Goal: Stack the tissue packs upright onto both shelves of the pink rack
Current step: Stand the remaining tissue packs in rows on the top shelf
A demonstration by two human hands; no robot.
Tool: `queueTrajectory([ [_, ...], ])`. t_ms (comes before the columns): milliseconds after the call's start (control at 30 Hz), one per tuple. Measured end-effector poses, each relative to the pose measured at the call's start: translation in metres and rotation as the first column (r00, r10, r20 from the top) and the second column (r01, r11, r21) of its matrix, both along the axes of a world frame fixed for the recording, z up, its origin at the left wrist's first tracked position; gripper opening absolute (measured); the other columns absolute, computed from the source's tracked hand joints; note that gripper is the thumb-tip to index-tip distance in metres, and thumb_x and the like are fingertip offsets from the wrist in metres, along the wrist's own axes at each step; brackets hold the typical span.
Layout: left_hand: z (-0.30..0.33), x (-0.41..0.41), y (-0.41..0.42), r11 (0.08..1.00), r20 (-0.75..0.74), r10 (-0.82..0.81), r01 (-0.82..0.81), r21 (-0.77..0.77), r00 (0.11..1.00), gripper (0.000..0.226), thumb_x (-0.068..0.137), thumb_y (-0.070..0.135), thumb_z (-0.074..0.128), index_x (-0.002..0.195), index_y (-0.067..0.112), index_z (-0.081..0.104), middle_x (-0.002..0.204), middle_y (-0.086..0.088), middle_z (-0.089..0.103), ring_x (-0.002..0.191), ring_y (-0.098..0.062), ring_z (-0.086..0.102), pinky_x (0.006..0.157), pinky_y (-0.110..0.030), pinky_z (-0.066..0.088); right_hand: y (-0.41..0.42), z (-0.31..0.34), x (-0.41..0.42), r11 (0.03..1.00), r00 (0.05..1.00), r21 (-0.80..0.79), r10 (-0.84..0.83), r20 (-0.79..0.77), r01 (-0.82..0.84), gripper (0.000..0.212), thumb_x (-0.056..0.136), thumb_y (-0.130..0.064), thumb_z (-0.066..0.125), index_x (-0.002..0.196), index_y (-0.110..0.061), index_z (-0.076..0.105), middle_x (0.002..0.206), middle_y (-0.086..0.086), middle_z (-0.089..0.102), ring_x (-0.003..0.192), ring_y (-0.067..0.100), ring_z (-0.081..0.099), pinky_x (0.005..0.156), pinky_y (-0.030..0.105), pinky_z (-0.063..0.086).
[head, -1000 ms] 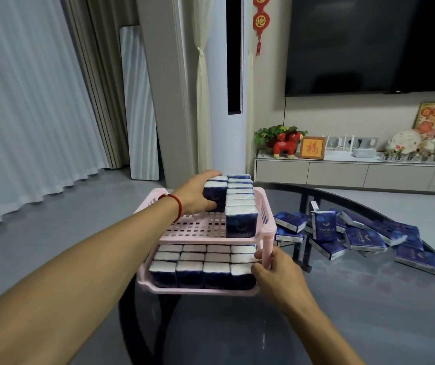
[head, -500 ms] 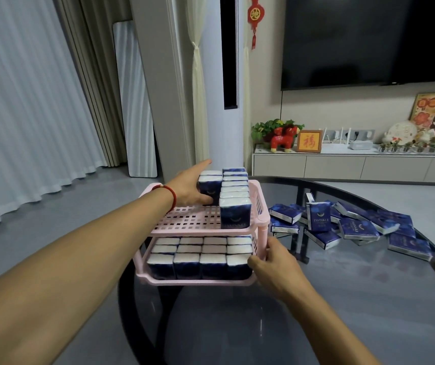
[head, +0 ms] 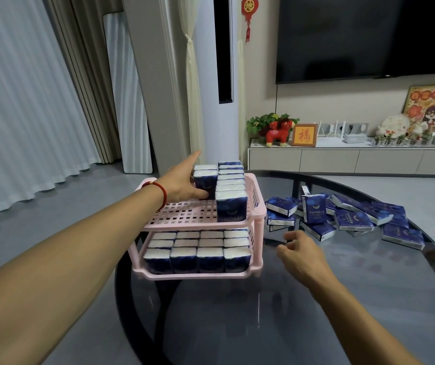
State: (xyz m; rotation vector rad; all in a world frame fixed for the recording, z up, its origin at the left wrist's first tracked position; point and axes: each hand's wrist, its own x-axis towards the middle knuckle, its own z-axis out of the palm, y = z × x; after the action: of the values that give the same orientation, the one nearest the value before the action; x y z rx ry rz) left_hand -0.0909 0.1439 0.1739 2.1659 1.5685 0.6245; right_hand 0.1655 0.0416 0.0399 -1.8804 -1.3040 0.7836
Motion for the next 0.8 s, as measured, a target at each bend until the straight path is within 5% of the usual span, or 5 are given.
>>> queueTrajectory([
  [233, 0.007, 0.000, -0.044, 0.971, 0.295, 0.104, -0.161, 0.176, 0.950, 0.094, 0.086, 0.000, 0.071, 0.160, 0.030, 0.023, 0.155, -0.006, 0.041, 0.132, -0.021, 0.048, 0.092, -0.030, 0.053, 0.017, -0.017, 0.013, 0.987, 0.961, 0.159, -0.079, 0.264, 0.038, 0.051, 0.091, -0.013, 0.060, 0.141, -0.013, 0.051, 0.134, 0.011, 0.059, 0.117, 0.028, 0.058, 0.102, 0.044, 0.050],
  [333, -0.010, 0.016, -0.096, 0.794, 0.427, 0.079, -0.316, 0.519, 0.901, 0.053, 0.084, -0.006, 0.063, 0.131, 0.019, 0.059, 0.126, -0.001, 0.060, 0.112, -0.009, 0.057, 0.091, -0.024, 0.055, 0.030, -0.026, 0.017, 0.975, 0.892, 0.223, -0.103, 0.440, 0.002, 0.064, 0.089, -0.012, 0.062, 0.149, -0.015, 0.042, 0.148, 0.011, 0.048, 0.130, 0.031, 0.049, 0.107, 0.046, 0.045],
  [467, -0.049, 0.048, -0.153, 0.706, 0.458, -0.068, -0.282, 0.650, 0.886, 0.031, 0.075, -0.016, 0.060, 0.092, 0.010, 0.065, 0.095, -0.001, 0.063, 0.088, -0.008, 0.060, 0.076, -0.014, 0.048, 0.053, -0.027, 0.019, 0.969, 0.778, 0.230, -0.073, 0.624, -0.093, 0.076, 0.091, -0.016, 0.064, 0.157, -0.021, 0.026, 0.167, 0.007, 0.020, 0.151, 0.030, 0.024, 0.112, 0.050, 0.038],
  [600, -0.088, 0.064, -0.173, 0.844, 0.328, -0.178, -0.028, 0.535, 0.928, 0.034, 0.068, -0.015, 0.057, 0.083, 0.015, 0.062, 0.087, 0.008, 0.057, 0.081, -0.008, 0.057, 0.069, -0.017, 0.045, 0.079, -0.036, 0.023, 0.979, 0.765, 0.168, -0.023, 0.644, -0.112, 0.074, 0.098, -0.019, 0.056, 0.161, -0.023, 0.017, 0.170, 0.002, 0.013, 0.157, 0.026, 0.005, 0.122, 0.053, 0.019],
  [800, -0.120, 0.075, -0.168, 0.947, 0.162, -0.258, 0.216, 0.236, 0.952, 0.045, 0.069, -0.002, 0.048, 0.100, 0.027, 0.064, 0.098, 0.018, 0.051, 0.090, 0.001, 0.048, 0.077, -0.004, 0.033, 0.085, -0.043, 0.024, 0.929, 0.733, 0.369, -0.237, 0.638, -0.021, 0.041, 0.089, -0.020, 0.072, 0.126, -0.013, 0.056, 0.117, 0.012, 0.050, 0.105, 0.034, 0.052, 0.086, 0.047, 0.046],
])
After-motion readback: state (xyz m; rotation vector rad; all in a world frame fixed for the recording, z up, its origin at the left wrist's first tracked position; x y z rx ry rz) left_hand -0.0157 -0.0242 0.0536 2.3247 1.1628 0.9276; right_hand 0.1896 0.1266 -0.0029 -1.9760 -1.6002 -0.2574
